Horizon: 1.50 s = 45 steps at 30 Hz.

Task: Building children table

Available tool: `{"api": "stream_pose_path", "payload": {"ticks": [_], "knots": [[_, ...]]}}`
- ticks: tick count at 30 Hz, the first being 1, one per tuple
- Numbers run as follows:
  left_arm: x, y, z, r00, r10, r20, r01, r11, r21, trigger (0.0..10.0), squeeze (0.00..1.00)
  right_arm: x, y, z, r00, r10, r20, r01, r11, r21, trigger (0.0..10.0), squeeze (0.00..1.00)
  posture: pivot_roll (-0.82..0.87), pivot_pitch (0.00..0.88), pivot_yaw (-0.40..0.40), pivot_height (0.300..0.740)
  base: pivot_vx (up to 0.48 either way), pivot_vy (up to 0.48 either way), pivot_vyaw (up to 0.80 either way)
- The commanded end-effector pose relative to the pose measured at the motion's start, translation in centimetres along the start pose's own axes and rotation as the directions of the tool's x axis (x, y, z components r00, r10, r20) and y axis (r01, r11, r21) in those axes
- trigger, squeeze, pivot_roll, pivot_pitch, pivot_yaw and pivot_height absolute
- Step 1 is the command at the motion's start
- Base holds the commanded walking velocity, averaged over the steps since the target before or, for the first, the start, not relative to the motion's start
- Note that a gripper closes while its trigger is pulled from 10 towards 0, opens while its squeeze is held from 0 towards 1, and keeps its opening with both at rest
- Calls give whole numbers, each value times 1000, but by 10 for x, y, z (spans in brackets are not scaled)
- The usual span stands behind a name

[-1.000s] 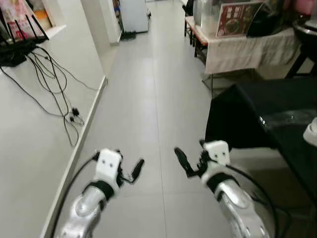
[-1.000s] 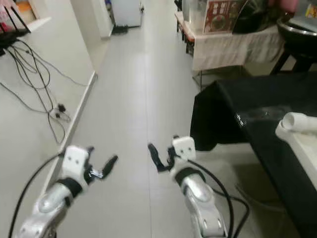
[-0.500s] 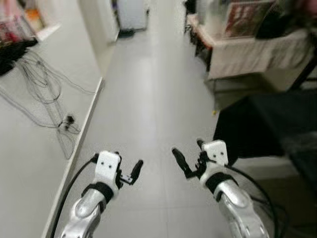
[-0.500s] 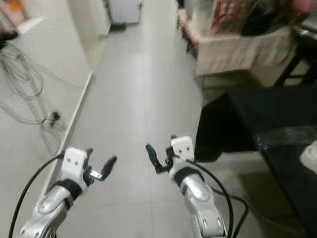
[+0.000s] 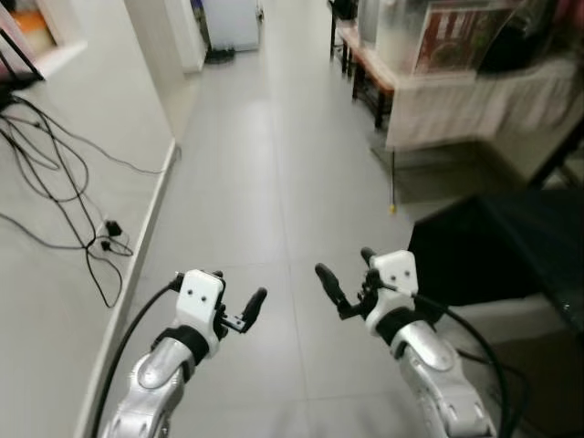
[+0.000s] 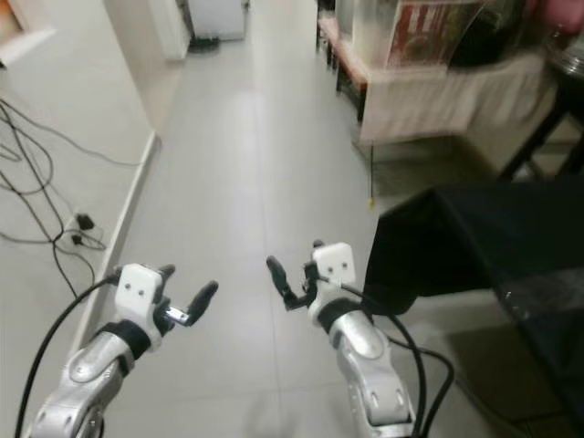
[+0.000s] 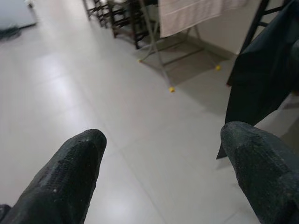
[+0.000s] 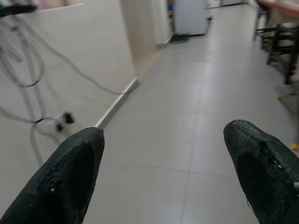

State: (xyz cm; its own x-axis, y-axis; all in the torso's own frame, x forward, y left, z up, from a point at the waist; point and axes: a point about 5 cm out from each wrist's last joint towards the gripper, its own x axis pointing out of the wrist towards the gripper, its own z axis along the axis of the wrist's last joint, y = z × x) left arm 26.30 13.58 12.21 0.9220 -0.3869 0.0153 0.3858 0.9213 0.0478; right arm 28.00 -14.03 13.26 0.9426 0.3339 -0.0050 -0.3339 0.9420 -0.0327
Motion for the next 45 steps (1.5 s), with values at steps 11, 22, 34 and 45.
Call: {"api": "stream_pose_path", "payload": {"ticks": [11, 22, 34, 45], "knots": [[-2, -3, -5, 1000, -21, -19, 21, 1000, -2, 10000, 0, -3, -1, -4, 1000, -12, -10, 12, 1000, 10, 10000, 0, -74, 99, 72, 740, 324, 0, 0], [-2, -5, -5, 999, -36, -18, 36, 999, -1, 10000, 0, -4, -1, -7, 1000, -7, -27, 8, 1000, 10, 10000, 0, -71, 96, 65, 740, 258, 0, -522], [0, -5, -4, 999, -40, -14, 40, 999, 9, 10000, 0, -3, -2, -5, 1000, -7, -25, 7, 1000, 5, 10000, 0, -75, 100, 64, 740, 0, 0, -800], [5, 1, -3, 1000, 1, -14, -1, 1000, 22, 10000, 0, -1, -3, -3, 1000, -6, -14, 6, 1000, -5, 10000, 0, -82, 106, 60, 740, 0, 0, -800]]}}
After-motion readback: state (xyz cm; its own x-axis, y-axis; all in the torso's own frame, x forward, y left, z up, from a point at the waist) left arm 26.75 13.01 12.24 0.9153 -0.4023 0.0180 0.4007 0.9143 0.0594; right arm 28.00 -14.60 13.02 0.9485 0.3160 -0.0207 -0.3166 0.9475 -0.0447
